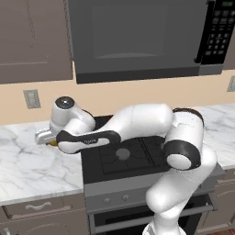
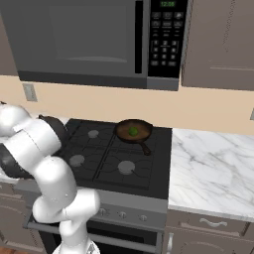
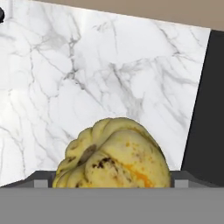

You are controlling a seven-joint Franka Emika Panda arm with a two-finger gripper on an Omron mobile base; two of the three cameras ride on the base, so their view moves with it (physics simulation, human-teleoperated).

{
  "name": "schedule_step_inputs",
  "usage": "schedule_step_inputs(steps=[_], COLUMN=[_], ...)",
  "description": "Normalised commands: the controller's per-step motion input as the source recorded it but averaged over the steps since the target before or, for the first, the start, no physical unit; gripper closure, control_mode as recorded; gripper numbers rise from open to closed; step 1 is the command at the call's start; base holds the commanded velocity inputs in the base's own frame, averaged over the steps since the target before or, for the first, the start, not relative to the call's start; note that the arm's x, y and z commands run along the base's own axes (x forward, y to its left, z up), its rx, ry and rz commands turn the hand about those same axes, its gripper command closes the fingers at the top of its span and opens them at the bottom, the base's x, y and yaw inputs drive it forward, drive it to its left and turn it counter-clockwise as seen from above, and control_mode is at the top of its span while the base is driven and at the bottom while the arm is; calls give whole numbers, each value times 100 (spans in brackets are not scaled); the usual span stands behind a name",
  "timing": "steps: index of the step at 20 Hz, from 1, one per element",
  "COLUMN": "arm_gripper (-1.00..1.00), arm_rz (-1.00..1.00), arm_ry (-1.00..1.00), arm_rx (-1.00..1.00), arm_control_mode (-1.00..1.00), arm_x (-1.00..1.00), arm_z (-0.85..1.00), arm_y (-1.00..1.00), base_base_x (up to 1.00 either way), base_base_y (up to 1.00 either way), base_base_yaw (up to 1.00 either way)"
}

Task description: Put the lime and squash in the pan. Then turn on the rear right burner and set the heat to medium.

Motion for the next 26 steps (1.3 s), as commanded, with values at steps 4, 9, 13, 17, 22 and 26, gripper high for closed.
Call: schedule_step_inputs(steps=[4, 9, 13, 17, 22, 26], arm_gripper=[100, 100, 100, 100, 100, 100], arm_rz=[-2, 0, 0, 0, 0, -1], arm_ry=[-4, -2, 0, 0, 3, 15], arm_rx=[5, 4, 0, 0, -5, -7], arm_control_mode=[-100, -100, -100, -100, -100, -100], arm_x=[-39, -24, -4, 0, 6, 14], arm_z=[44, 39, 18, 20, 20, 13], arm_y=[-100, -100, -100, -100, -97, -89], base_base_x=[0, 0, 0, 0, 0, 0], base_base_y=[0, 0, 0, 0, 0, 0], base_base_yaw=[0, 0, 0, 0, 0, 0])
